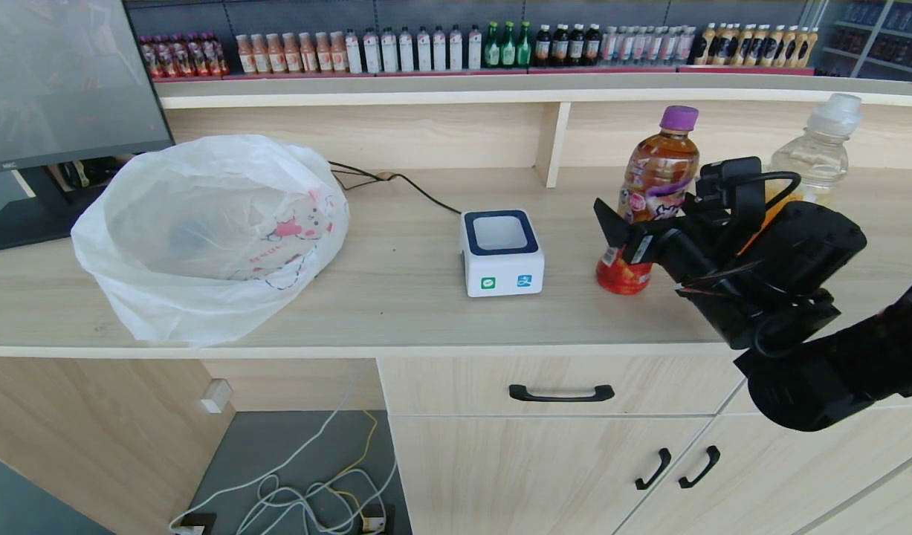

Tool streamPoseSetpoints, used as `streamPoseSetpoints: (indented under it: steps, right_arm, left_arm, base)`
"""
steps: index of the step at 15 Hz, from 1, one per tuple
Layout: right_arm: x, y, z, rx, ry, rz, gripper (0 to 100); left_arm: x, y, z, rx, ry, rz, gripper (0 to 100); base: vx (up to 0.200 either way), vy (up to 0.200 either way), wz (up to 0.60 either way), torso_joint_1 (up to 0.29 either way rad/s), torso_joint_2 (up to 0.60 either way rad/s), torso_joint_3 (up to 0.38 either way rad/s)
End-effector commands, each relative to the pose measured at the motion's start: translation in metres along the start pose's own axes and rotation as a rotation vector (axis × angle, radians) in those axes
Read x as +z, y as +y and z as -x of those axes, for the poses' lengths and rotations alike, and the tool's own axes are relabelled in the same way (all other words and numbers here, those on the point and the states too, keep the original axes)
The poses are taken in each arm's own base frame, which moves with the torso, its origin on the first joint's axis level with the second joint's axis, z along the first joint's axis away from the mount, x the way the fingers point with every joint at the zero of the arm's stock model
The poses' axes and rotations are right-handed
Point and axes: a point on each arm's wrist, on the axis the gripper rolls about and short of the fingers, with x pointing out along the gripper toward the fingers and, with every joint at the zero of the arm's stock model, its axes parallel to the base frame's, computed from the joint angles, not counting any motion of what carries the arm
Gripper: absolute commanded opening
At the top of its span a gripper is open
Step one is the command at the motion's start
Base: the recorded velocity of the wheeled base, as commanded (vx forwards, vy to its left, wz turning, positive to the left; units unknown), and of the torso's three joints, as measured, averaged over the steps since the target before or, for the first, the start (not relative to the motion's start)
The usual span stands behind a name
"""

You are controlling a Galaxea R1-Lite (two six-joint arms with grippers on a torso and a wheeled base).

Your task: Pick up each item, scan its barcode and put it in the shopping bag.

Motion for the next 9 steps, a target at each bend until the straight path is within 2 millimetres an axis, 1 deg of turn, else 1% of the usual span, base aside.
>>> streamPoseSetpoints:
  steps: [1,3,4,9]
  right_arm:
    - [0.0002,0.0004,-0.0017,0.000,-0.005,0.000,100]
    - [0.0001,-0.0007,-0.0018,-0.003,-0.005,-0.001,100]
    - [0.0001,-0.0007,-0.0018,-0.003,-0.005,-0.001,0]
    - [0.0046,-0.0036,0.0004,-0.009,-0.011,-0.024,0]
  left_arm:
    - [0.0000,0.0000,0.0000,0.000,0.000,0.000,100]
    - [0.0000,0.0000,0.0000,0.000,0.000,0.000,100]
    - [0.0000,0.0000,0.0000,0.000,0.000,0.000,100]
    - [0.0000,0.0000,0.0000,0.000,0.000,0.000,100]
  base:
    - [0.000,0.000,0.00,0.000,0.00,0.000]
    - [0.000,0.000,0.00,0.000,0.00,0.000]
    - [0.000,0.000,0.00,0.000,0.00,0.000]
    - [0.000,0.000,0.00,0.000,0.00,0.000]
